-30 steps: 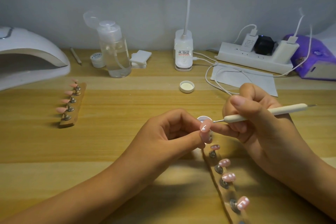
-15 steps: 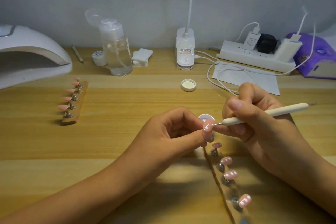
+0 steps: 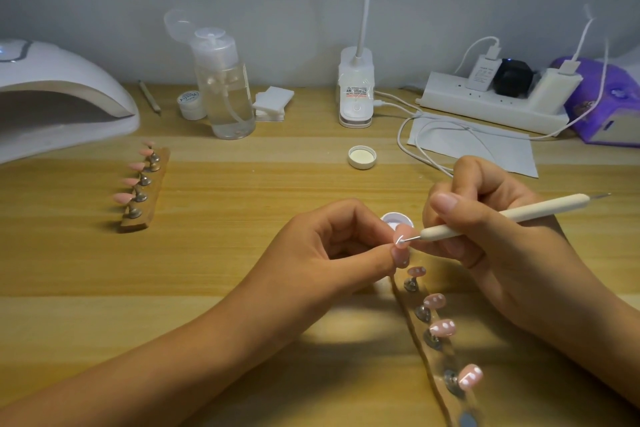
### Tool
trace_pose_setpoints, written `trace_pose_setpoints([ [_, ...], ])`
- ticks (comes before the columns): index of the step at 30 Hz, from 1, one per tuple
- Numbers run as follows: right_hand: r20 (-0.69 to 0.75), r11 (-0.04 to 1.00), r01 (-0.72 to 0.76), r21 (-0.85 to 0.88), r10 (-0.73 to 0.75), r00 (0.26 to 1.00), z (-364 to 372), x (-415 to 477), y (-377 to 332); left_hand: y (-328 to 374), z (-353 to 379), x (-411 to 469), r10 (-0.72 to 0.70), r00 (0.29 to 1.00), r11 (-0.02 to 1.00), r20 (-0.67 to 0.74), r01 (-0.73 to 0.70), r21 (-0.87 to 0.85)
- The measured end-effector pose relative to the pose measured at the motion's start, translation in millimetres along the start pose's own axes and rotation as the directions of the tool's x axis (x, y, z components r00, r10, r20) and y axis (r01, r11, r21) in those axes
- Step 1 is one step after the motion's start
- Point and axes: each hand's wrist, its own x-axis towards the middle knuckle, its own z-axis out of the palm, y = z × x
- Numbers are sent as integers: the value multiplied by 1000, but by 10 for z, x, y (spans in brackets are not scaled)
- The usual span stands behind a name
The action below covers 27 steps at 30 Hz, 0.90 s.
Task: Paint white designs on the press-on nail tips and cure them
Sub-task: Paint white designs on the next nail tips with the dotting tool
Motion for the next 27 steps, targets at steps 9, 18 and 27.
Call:
trace_pose_setpoints([
  [9, 6, 1000, 7, -1, -7, 1000, 6, -4, 3, 7, 4, -6, 0, 1000, 1000, -1, 0, -13],
  [18, -1, 1000, 1, -4, -1, 1000, -17, 3, 19, -4, -2, -4, -1, 1000, 1000, 3, 1, -16],
  [27, -15, 1000, -14, -2, 14, 1000, -19, -4, 12, -8, -5, -8, 2, 1000, 1000, 3, -2, -16],
])
